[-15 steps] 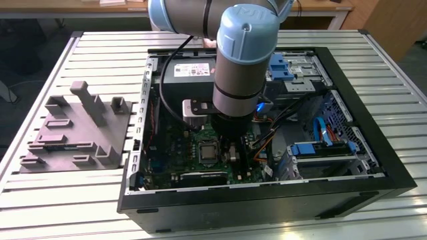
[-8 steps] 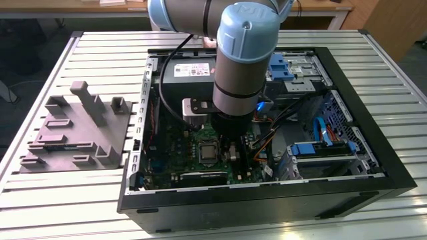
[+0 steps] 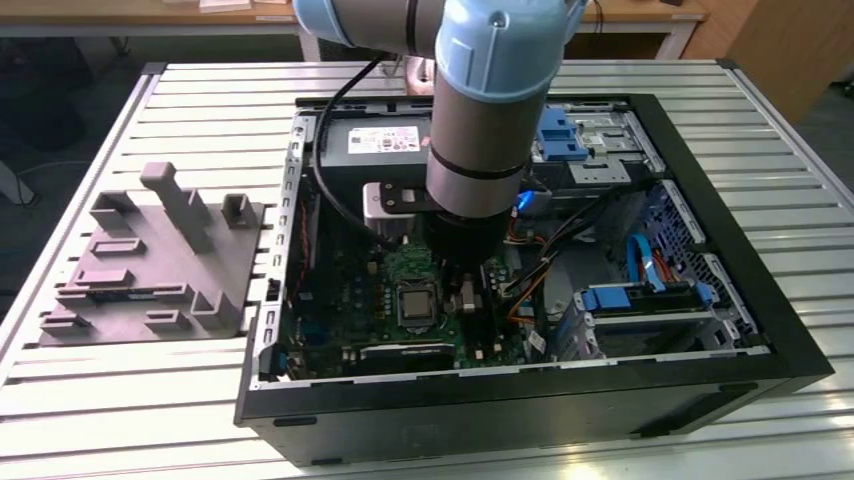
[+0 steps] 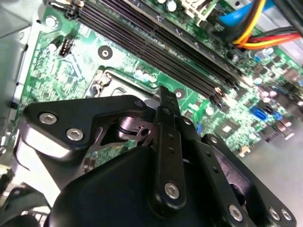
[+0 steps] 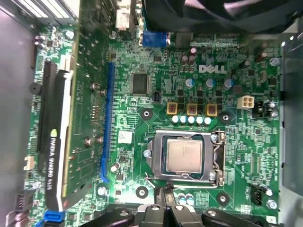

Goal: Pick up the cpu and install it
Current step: 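Install the first cpu locking lever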

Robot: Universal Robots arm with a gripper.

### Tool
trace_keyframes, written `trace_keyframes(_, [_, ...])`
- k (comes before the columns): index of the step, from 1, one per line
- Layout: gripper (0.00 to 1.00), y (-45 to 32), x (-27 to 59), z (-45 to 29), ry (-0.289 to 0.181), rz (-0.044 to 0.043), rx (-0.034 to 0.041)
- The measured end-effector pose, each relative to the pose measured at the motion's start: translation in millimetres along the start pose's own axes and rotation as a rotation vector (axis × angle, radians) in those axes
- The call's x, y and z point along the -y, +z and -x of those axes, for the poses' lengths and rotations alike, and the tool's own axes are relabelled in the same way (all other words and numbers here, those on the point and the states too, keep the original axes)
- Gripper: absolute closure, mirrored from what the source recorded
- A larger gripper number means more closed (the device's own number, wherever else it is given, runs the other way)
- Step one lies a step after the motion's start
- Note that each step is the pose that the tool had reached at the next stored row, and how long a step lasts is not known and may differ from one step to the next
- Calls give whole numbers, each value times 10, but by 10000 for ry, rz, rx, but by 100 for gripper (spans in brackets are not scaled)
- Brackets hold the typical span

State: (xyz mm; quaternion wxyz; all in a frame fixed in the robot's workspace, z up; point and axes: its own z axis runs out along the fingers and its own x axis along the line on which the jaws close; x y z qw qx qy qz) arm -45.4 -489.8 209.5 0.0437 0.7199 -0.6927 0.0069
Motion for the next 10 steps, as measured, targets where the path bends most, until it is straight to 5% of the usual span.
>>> trace_keyframes(3, [89,-72,-4,-5,1,1,-1])
trace_keyframes(10, [89,-77,-4,-5,0,0,-1])
